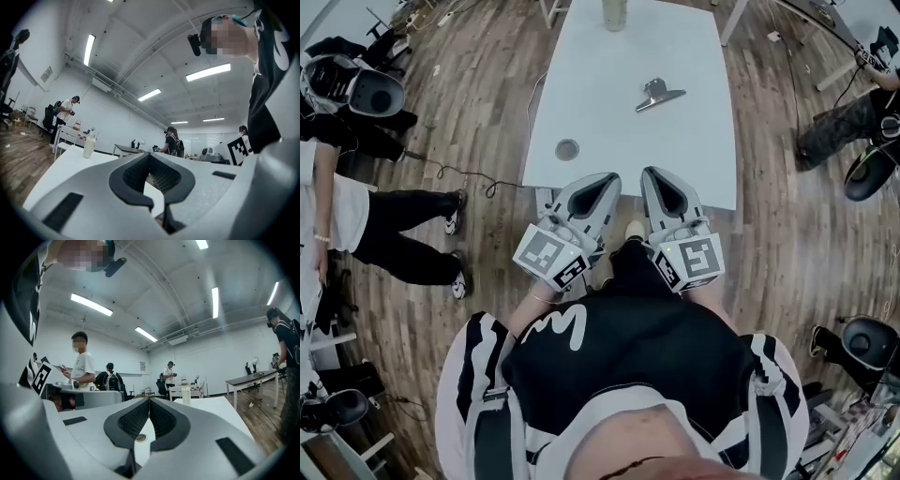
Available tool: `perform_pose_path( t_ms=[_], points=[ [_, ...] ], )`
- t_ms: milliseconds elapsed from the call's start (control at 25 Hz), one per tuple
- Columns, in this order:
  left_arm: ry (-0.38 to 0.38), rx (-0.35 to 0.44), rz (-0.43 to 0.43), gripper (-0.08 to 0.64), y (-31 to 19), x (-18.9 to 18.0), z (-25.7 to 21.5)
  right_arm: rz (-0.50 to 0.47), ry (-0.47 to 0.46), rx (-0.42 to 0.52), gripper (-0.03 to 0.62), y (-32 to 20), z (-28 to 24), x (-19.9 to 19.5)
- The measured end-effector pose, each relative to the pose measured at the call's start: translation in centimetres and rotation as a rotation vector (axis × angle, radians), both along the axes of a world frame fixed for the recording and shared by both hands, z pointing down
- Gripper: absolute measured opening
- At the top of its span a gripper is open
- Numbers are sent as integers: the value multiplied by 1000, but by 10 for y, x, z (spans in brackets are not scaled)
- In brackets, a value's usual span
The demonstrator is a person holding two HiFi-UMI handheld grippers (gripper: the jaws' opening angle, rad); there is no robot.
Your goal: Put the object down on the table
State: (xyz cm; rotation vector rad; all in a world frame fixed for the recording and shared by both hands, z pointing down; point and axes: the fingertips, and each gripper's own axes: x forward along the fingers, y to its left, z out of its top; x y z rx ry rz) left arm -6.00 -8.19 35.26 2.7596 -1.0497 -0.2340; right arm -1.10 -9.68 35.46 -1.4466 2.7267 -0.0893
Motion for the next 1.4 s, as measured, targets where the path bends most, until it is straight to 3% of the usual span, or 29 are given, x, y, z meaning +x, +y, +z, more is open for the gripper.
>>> perform_pose_path(
  t_ms=[240,480,720,1000,1400],
  points=[
    [2,-12,36,3,44,-4,-1,19,-8,0,20,45,-6,-9],
    [16,15,68,4,64,-2,-14,41,-17,18,20,62,-18,-11],
    [11,-16,59,3,82,-5,-5,45,-16,13,20,80,-18,-10],
    [-7,3,66,3,124,7,-10,56,-19,14,20,120,-19,3],
    [22,-25,37,3,216,40,-4,73,-7,-14,20,217,-13,48]
  ],
)
